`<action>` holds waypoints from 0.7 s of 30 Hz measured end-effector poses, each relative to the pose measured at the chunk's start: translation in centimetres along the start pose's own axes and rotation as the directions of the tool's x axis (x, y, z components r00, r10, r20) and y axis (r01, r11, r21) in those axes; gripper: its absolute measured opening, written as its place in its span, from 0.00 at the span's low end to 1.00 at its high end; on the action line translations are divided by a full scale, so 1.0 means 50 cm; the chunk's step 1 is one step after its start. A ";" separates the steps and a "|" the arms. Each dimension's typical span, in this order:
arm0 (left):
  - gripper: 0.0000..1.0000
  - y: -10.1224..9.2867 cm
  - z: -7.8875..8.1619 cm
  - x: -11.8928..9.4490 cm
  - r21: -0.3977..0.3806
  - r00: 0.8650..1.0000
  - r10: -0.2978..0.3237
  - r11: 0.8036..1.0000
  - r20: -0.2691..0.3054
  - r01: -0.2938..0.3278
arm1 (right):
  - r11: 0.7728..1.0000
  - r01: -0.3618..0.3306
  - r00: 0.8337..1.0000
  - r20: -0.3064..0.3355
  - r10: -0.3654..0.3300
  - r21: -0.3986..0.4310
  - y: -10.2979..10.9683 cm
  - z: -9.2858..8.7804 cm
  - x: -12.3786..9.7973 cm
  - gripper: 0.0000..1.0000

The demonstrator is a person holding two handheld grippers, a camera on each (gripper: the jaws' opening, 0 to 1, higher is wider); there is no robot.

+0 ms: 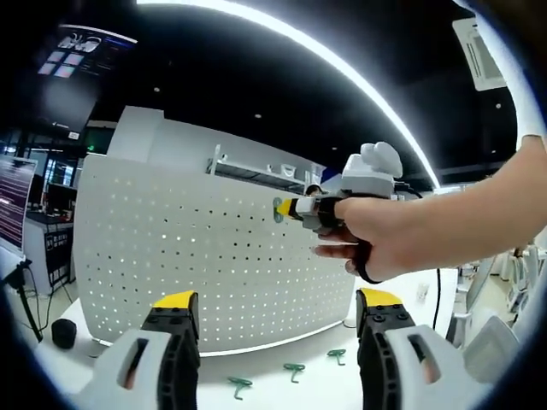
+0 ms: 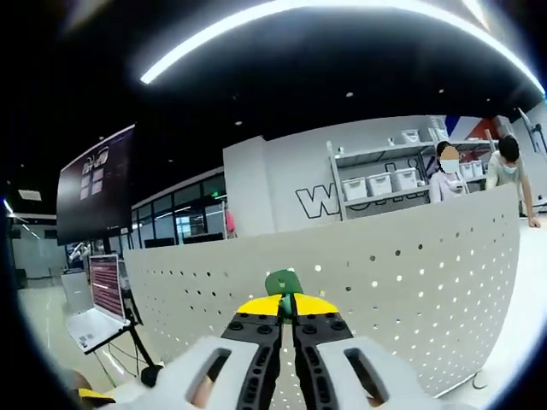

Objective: Insert the hook assembly into the mounting plate slot until the hook locks in place.

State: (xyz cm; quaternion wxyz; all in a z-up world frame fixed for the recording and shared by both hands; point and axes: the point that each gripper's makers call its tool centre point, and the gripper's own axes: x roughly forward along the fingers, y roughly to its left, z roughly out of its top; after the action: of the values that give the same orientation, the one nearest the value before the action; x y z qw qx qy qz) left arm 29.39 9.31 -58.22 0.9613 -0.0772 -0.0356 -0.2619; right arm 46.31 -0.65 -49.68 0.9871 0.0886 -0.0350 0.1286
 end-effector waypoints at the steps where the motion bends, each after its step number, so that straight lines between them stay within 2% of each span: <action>1: 0.77 0.001 0.000 0.000 -0.001 1.000 0.002 1.000 0.000 -0.002 | 1.000 0.002 1.000 0.001 -0.002 -0.010 0.004 0.000 0.005 0.01; 2: 0.77 0.002 0.000 0.000 -0.004 1.000 0.003 1.000 -0.001 -0.003 | 1.000 0.005 1.000 0.004 -0.004 -0.007 0.005 0.000 0.009 0.01; 3: 0.76 0.002 -0.001 0.000 -0.007 1.000 0.005 1.000 -0.002 -0.005 | 0.999 0.022 1.000 0.005 -0.022 0.045 0.003 -0.004 0.014 0.01; 4: 0.77 0.003 -0.002 0.000 -0.008 1.000 0.008 1.000 -0.004 -0.008 | 0.998 0.022 1.000 0.001 -0.022 0.055 0.003 -0.007 0.016 0.01; 8: 0.76 0.003 -0.003 0.002 -0.008 1.000 0.008 1.000 -0.005 -0.008 | 1.000 0.011 1.000 0.013 -0.011 0.012 0.014 -0.004 0.031 0.01; 21: 0.76 0.015 -0.007 -0.001 0.000 0.999 0.023 1.000 -0.022 -0.023 | 0.998 0.006 0.999 0.035 -0.008 0.064 0.029 -0.001 0.065 0.01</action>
State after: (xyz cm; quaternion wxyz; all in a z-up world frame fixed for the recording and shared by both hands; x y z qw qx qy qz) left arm 29.75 9.91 -58.68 0.9646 -0.0748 -0.0240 -0.2518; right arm 49.05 1.55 -49.18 0.9835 0.1223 -0.0480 0.1247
